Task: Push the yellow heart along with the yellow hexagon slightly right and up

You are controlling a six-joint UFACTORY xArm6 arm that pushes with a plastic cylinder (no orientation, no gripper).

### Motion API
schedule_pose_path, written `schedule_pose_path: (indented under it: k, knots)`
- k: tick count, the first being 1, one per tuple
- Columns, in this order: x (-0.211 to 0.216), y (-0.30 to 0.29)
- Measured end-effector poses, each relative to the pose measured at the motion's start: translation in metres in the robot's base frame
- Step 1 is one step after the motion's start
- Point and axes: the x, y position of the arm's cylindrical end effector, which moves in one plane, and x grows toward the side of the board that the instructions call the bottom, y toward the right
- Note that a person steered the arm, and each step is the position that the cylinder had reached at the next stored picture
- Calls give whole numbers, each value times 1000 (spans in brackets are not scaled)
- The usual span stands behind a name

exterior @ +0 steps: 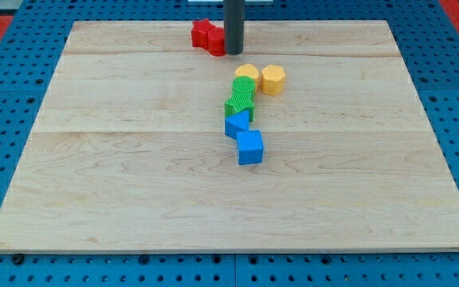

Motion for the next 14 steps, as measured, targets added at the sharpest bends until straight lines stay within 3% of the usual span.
schedule_pose_path:
  k: [1, 3, 5, 6, 10, 12, 14]
  knots:
    - [3, -2]
    - [56, -31]
    - [67, 60]
    - [72, 70]
    - [156, 87]
    - [166, 142]
    - [150, 137]
